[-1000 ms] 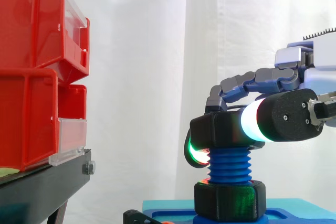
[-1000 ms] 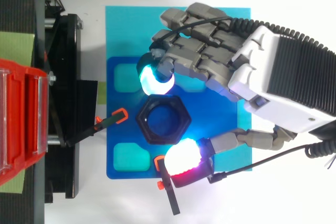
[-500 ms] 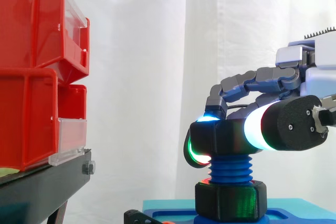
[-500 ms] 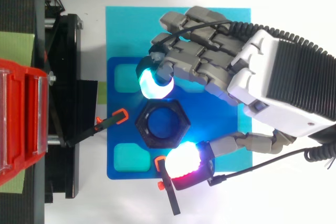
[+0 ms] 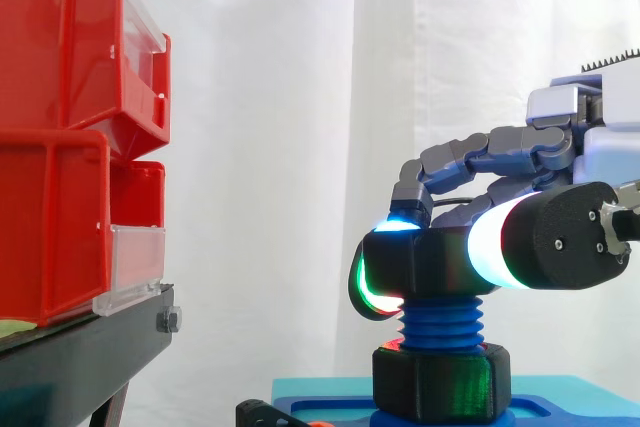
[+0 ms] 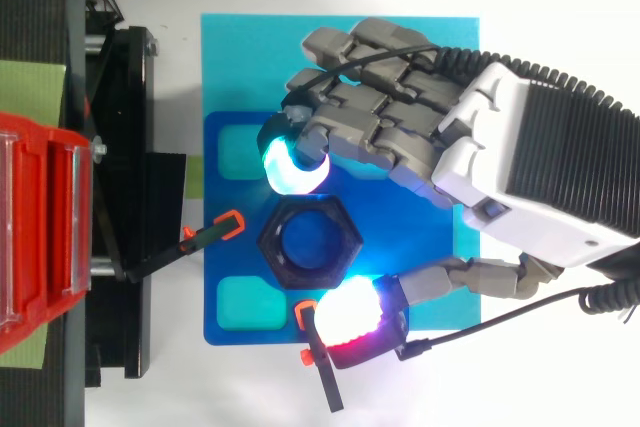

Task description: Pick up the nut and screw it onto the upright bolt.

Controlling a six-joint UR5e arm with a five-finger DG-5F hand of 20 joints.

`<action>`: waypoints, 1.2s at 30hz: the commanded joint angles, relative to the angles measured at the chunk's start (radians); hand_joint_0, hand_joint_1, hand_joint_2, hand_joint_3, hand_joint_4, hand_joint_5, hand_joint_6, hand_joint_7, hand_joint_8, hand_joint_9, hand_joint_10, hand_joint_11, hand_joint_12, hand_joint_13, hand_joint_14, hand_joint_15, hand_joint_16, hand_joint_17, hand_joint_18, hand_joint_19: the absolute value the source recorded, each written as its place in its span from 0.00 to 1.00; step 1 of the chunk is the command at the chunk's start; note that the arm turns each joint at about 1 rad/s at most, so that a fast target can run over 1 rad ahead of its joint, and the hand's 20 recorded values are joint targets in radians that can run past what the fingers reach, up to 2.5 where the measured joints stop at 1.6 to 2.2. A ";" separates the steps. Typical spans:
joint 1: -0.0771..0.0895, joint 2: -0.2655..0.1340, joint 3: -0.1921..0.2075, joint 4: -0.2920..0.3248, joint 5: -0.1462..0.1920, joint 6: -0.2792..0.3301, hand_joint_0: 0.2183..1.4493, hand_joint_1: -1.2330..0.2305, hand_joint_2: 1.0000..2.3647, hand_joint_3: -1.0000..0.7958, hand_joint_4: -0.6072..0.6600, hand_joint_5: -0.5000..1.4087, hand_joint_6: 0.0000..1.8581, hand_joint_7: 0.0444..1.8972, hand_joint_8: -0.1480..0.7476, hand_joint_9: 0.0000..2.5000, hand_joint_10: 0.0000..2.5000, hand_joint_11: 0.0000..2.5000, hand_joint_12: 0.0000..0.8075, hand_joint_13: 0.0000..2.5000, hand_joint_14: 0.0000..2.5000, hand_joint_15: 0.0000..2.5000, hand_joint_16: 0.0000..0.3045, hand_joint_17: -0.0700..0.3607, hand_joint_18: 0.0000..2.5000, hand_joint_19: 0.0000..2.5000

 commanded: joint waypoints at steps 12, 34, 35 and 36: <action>-0.012 0.000 0.000 0.000 -0.026 0.009 0.24 0.38 0.00 0.28 0.70 0.17 0.27 0.61 0.51 0.20 0.00 0.01 0.35 0.17 0.00 0.00 0.10 0.32 0.13 0.00; -0.020 0.000 0.000 0.000 -0.049 0.009 0.17 0.55 0.00 0.28 0.70 0.15 0.27 0.44 0.53 0.18 0.00 0.00 0.43 0.13 0.00 0.00 0.14 0.38 0.10 0.00; -0.020 0.000 0.000 0.000 -0.049 0.009 0.16 0.57 0.00 0.28 0.69 0.14 0.27 0.42 0.52 0.17 0.00 0.00 0.44 0.13 0.00 0.00 0.14 0.39 0.09 0.00; -0.021 0.000 -0.002 0.000 -0.050 0.009 0.16 0.59 0.00 0.28 0.68 0.14 0.27 0.39 0.52 0.16 0.00 0.00 0.44 0.12 0.00 0.00 0.15 0.40 0.08 0.00</action>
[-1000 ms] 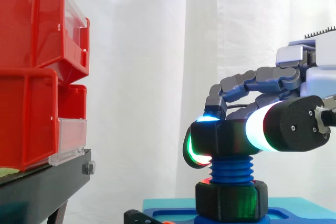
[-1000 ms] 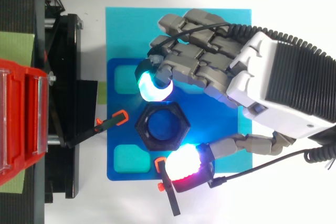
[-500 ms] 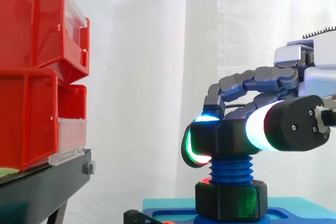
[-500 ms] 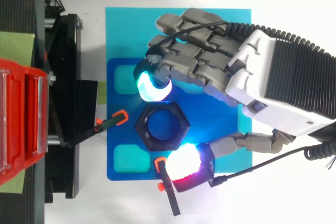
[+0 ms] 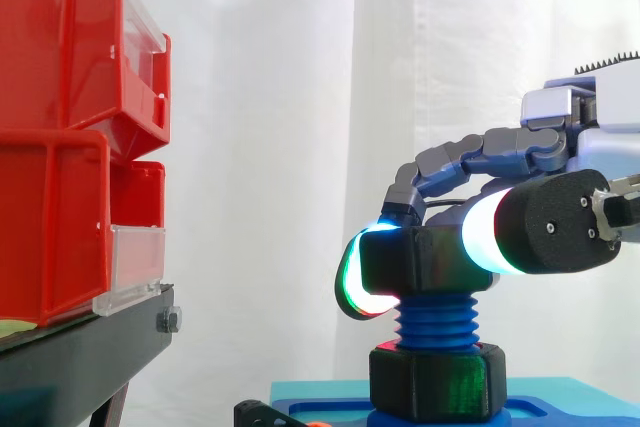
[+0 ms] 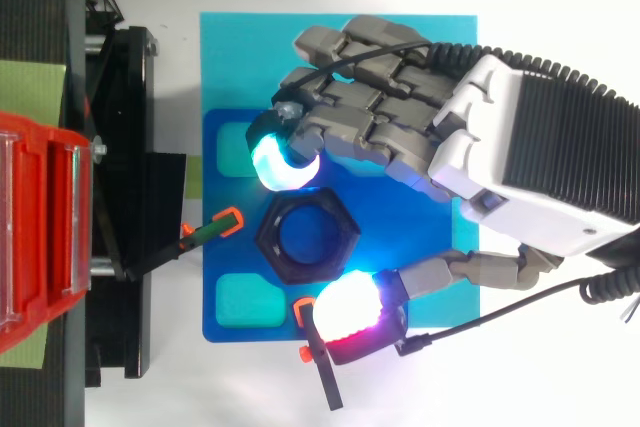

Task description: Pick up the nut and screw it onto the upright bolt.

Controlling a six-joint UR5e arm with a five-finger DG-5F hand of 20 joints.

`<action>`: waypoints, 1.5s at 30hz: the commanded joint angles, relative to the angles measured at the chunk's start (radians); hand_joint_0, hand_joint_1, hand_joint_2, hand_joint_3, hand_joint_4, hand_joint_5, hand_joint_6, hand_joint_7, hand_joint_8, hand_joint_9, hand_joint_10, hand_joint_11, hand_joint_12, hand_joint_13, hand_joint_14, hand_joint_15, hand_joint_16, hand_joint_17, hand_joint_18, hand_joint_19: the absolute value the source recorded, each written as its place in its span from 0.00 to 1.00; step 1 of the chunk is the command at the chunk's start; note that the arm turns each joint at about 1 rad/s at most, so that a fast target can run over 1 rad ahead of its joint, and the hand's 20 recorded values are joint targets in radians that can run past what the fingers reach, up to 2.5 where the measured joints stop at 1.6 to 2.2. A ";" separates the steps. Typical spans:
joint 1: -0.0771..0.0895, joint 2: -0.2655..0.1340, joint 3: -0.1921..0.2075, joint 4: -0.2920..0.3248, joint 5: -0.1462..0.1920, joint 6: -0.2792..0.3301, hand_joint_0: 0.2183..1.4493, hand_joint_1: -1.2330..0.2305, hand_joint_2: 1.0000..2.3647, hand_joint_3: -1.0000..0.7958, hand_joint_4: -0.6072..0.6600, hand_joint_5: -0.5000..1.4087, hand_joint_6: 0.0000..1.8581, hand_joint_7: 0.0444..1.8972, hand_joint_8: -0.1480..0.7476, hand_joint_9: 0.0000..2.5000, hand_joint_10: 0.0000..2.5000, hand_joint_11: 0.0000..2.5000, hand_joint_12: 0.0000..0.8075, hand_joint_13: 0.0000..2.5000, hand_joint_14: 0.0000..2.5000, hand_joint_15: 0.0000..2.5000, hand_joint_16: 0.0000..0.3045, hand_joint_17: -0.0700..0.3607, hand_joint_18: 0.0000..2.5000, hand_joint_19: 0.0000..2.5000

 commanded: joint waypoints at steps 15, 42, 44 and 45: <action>-0.010 0.000 0.000 0.009 -0.028 0.000 0.15 0.67 0.00 0.28 0.64 0.13 0.27 0.31 0.49 0.11 0.00 0.00 0.46 0.07 0.00 0.00 0.17 0.43 0.03 0.00; 0.004 0.000 0.068 -0.038 -0.051 0.000 0.20 0.74 0.00 0.28 0.71 0.18 0.27 0.49 0.50 0.14 0.00 0.00 0.43 0.05 0.00 0.00 0.15 0.39 0.00 0.00; 0.006 0.000 0.066 -0.038 -0.050 0.000 0.21 0.73 0.00 0.28 0.71 0.18 0.27 0.51 0.50 0.14 0.00 0.00 0.43 0.05 0.00 0.00 0.14 0.39 0.00 0.00; 0.007 0.000 0.068 -0.040 -0.050 0.000 0.21 0.73 0.00 0.28 0.72 0.18 0.27 0.51 0.50 0.14 0.00 0.00 0.43 0.05 0.00 0.00 0.14 0.39 0.00 0.00</action>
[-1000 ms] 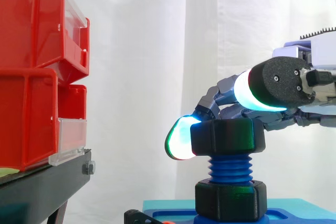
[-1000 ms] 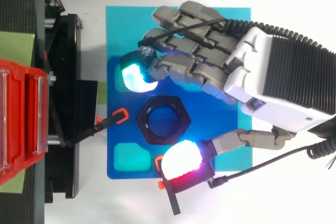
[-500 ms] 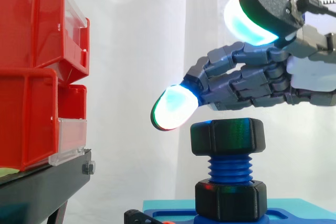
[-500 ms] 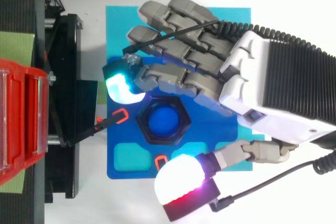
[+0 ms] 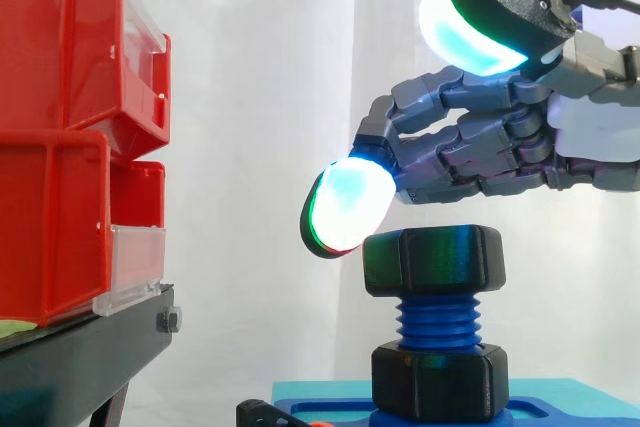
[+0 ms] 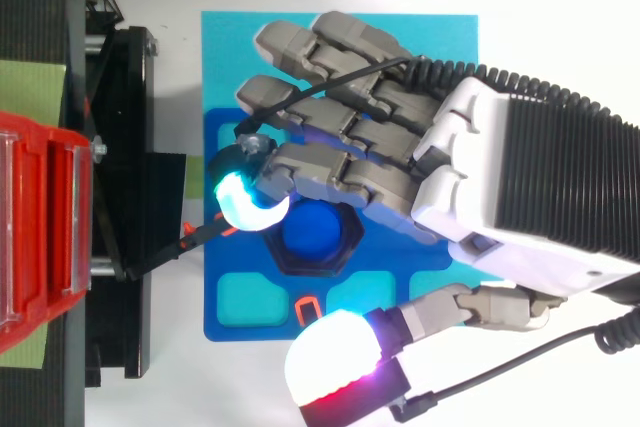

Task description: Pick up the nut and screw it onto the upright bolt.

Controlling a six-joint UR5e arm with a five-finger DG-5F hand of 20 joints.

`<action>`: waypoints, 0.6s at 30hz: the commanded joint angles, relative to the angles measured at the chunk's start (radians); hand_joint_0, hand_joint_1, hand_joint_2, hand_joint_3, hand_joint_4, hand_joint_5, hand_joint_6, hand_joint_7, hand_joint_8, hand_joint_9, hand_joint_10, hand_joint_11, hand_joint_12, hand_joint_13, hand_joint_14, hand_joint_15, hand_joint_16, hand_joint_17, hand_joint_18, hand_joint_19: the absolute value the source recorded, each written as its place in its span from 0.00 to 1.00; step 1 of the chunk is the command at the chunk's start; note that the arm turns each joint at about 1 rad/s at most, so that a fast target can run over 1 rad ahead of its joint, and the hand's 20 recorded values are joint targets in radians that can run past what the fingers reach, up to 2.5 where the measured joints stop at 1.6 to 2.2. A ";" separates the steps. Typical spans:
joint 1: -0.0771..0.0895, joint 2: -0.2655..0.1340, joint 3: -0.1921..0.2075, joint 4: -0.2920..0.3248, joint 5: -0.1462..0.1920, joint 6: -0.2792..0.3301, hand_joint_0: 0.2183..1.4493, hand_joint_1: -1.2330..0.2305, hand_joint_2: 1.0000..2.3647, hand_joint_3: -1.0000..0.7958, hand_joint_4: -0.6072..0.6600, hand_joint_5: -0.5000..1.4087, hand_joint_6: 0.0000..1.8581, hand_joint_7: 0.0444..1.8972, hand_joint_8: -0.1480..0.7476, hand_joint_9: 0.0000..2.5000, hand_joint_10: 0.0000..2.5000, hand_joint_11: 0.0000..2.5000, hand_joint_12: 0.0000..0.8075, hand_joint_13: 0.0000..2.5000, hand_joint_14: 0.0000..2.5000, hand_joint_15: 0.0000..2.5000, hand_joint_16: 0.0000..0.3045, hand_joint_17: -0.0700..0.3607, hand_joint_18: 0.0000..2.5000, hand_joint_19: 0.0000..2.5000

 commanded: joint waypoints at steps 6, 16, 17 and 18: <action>0.003 0.000 -0.001 -0.019 -0.002 0.003 0.21 0.72 0.00 0.28 0.72 0.19 0.27 0.54 0.51 0.15 0.00 0.00 0.42 0.05 0.00 0.00 0.14 0.38 0.00 0.00; -0.008 0.000 -0.001 -0.019 -0.011 0.009 0.19 0.80 0.00 0.28 0.72 0.20 0.27 0.57 0.53 0.17 0.00 0.00 0.43 0.07 0.00 0.00 0.14 0.39 0.00 0.00; -0.008 0.000 -0.001 -0.021 -0.014 0.009 0.19 0.82 0.00 0.28 0.71 0.20 0.27 0.58 0.53 0.18 0.00 0.00 0.43 0.07 0.00 0.00 0.14 0.39 0.00 0.00; -0.009 0.000 -0.001 -0.021 -0.022 0.008 0.19 0.83 0.00 0.28 0.71 0.20 0.27 0.58 0.53 0.18 0.00 0.00 0.43 0.07 0.00 0.00 0.14 0.39 0.00 0.00</action>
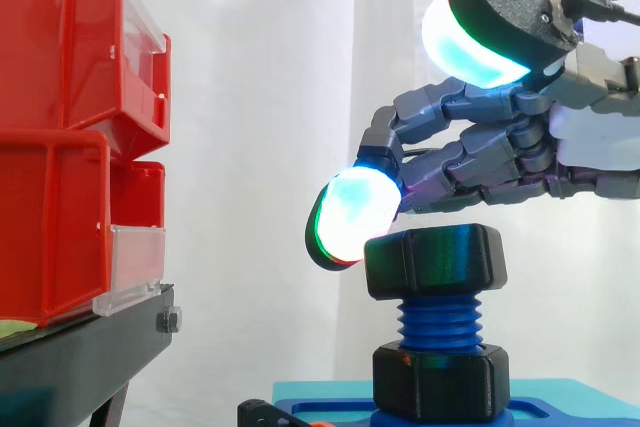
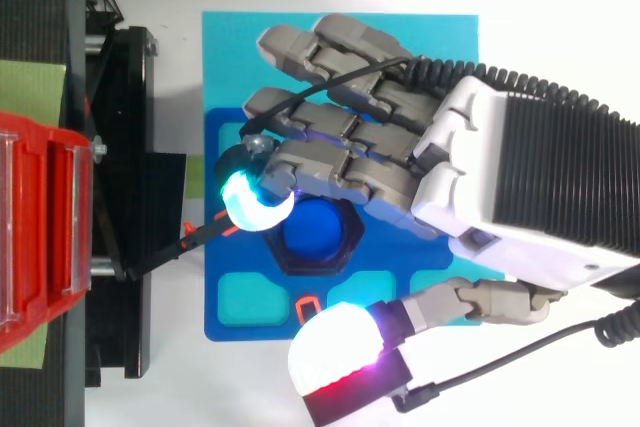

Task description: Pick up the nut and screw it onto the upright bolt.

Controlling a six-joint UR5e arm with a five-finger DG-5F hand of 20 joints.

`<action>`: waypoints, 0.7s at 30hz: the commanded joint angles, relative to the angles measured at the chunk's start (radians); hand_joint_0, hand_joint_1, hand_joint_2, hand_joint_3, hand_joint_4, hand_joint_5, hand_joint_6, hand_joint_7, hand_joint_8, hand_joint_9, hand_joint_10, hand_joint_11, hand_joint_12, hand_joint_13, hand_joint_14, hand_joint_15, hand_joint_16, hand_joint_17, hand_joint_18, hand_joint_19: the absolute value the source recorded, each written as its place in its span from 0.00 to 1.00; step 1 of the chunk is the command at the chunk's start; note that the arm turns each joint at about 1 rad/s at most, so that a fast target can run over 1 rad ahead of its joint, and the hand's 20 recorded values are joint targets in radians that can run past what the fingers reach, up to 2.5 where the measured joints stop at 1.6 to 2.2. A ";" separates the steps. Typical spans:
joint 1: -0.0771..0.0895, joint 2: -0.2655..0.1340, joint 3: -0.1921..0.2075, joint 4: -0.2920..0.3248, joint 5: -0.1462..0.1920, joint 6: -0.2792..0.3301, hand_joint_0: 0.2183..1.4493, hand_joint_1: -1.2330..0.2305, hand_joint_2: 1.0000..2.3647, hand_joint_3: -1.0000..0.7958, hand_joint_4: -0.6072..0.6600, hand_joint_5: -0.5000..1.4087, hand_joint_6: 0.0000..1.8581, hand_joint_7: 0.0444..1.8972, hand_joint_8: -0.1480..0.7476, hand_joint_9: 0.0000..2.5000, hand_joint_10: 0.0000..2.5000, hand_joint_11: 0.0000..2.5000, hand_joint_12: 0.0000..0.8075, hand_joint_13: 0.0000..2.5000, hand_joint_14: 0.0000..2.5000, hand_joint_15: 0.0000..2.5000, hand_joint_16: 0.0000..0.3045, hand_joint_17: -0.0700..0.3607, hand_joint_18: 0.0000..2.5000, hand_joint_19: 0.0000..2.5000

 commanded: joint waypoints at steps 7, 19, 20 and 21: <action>-0.010 -0.002 -0.002 -0.001 -0.019 -0.001 0.19 0.85 0.00 0.28 0.70 0.21 0.27 0.60 0.53 0.20 0.00 0.00 0.41 0.08 0.00 0.00 0.14 0.38 0.00 0.00; -0.017 -0.002 -0.023 0.015 -0.031 -0.001 0.20 0.83 0.00 0.28 0.69 0.23 0.27 0.62 0.54 0.25 0.00 0.00 0.38 0.11 0.00 0.00 0.12 0.35 0.03 0.00; -0.017 0.000 -0.023 0.015 -0.031 -0.001 0.20 0.83 0.00 0.28 0.70 0.23 0.27 0.63 0.54 0.25 0.00 0.00 0.38 0.12 0.00 0.00 0.12 0.35 0.04 0.00; -0.017 0.000 -0.023 0.013 -0.031 0.001 0.20 0.82 0.00 0.28 0.70 0.23 0.27 0.63 0.54 0.26 0.00 0.00 0.38 0.12 0.00 0.00 0.12 0.35 0.04 0.00</action>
